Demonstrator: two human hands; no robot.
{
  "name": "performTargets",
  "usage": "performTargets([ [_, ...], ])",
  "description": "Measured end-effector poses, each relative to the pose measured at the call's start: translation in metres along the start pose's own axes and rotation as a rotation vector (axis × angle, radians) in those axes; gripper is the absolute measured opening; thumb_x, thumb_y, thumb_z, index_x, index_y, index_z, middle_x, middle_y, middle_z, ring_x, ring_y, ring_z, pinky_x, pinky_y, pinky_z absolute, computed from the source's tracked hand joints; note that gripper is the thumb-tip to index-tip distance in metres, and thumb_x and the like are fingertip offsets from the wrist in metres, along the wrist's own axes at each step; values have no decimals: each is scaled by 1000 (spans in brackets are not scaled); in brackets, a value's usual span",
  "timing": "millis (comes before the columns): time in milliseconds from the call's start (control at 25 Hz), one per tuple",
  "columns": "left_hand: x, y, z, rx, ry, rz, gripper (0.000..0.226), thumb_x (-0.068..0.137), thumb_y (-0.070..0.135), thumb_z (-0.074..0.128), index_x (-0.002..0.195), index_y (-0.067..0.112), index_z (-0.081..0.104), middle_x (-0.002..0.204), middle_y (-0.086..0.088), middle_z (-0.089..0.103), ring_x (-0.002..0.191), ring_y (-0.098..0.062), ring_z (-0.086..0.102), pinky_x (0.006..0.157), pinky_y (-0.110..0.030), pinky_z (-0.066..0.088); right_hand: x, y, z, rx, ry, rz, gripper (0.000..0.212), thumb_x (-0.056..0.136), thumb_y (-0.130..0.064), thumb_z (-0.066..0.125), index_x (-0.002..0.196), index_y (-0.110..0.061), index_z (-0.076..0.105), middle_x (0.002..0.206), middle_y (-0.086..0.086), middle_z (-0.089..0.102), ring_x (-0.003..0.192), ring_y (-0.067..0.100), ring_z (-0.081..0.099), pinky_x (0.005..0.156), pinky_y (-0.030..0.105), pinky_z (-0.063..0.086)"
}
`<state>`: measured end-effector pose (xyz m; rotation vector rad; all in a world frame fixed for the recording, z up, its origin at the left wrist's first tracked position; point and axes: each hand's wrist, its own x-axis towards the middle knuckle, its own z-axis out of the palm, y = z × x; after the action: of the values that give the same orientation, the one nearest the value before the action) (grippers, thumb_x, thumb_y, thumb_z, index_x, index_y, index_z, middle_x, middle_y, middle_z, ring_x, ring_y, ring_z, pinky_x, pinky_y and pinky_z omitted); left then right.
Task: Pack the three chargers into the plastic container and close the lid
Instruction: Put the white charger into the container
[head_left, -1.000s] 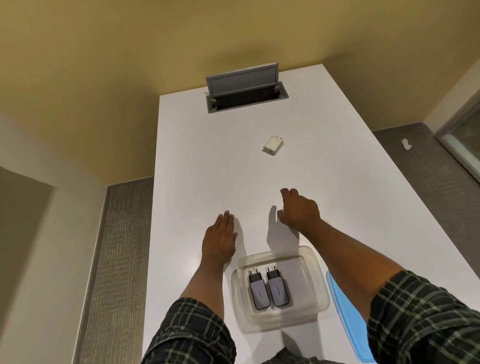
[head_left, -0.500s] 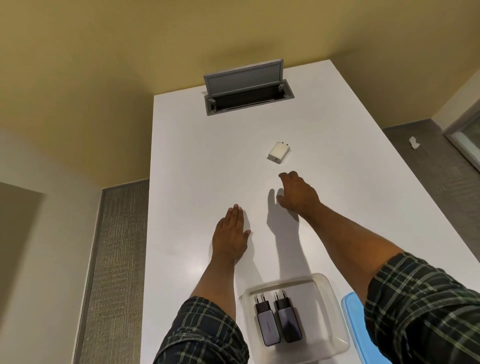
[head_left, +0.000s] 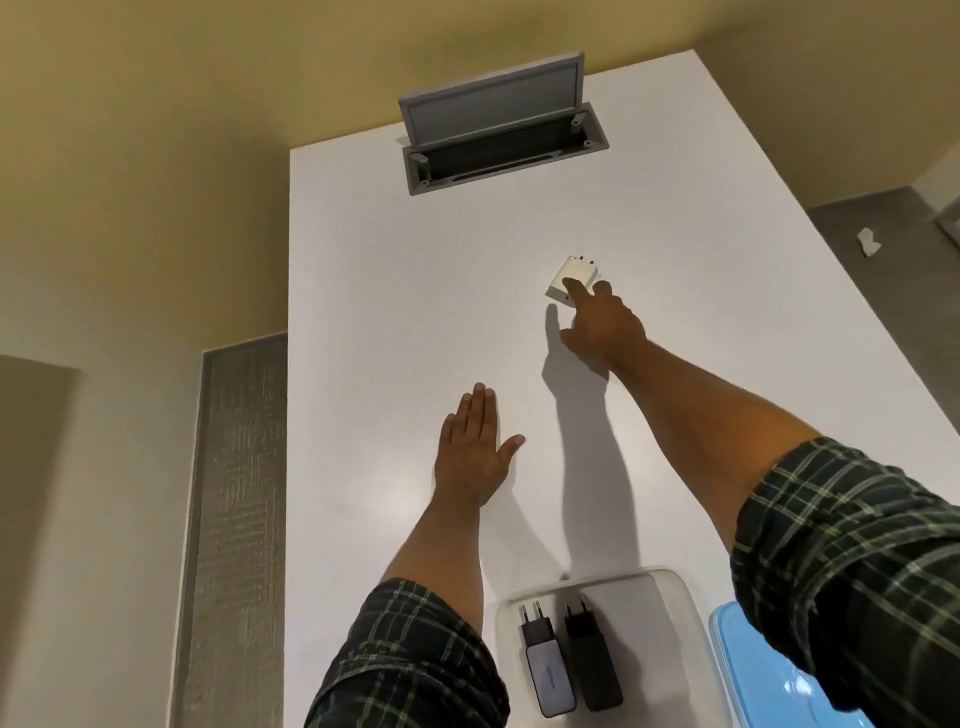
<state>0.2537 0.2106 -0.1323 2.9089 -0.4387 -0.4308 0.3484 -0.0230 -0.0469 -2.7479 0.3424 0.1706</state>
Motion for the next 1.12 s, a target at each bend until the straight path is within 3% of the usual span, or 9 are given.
performTargets([
  [160, 13, -3, 3, -8, 37, -34, 74, 103, 62, 15, 163, 26, -9, 170, 10, -15, 159, -15, -9, 129, -47, -1, 29, -2, -2, 13, -57, 44, 70, 86, -35, 61, 148, -35, 28, 131, 20, 39, 105, 45, 57, 79, 41, 46],
  [440, 28, 1, 14, 4, 149, -40, 65, 107, 52, 23, 164, 24, 9, 171, 7, 3, 160, -18, 5, 128, -44, 11, 49, -2, 7, 34, -149, 86, 73, 92, -44, 57, 154, -38, 20, 141, 21, 28, 118, 46, 49, 99, 48, 46],
  [520, 29, 2, 19, 7, 158, -40, 64, 107, 51, 24, 164, 23, 12, 171, 6, 6, 159, -18, 7, 128, -44, 12, 55, 0, 11, 17, -162, 100, 68, 94, -47, 56, 154, -36, 24, 144, 22, 24, 120, 45, 48, 101, 47, 46],
  [680, 35, 3, 27, -3, 156, -50, 64, 106, 51, 27, 163, 22, 17, 171, 6, 10, 159, -18, 11, 127, -43, 14, 66, 10, 28, 50, -133, 129, 49, 95, -43, 53, 140, -26, 48, 141, 24, 32, 121, 44, 48, 98, 46, 46],
  [800, 36, -3, 34, -18, 114, -53, 65, 106, 51, 26, 163, 22, 15, 171, 6, 9, 159, -19, 9, 127, -44, 12, 65, 9, 45, 38, -63, 134, 33, 95, -33, 52, 126, -23, 58, 128, 22, 41, 108, 45, 56, 85, 43, 48],
  [1000, 33, -21, 41, 32, 4, -82, 67, 107, 53, 21, 164, 23, 4, 171, 7, -2, 160, -18, 0, 128, -43, 8, 49, 8, 71, -201, -60, 24, 18, 94, -18, 53, 108, -20, 65, 112, 17, 52, 88, 40, 63, 85, 44, 47],
  [1120, 41, -21, 40, 4, -83, -65, 67, 107, 53, 18, 164, 23, -2, 171, 8, -8, 160, -18, -6, 129, -44, 3, 41, 20, 69, -181, -89, 21, 20, 88, -11, 52, 100, -21, 65, 109, 14, 54, 85, 38, 65, 87, 43, 48],
])
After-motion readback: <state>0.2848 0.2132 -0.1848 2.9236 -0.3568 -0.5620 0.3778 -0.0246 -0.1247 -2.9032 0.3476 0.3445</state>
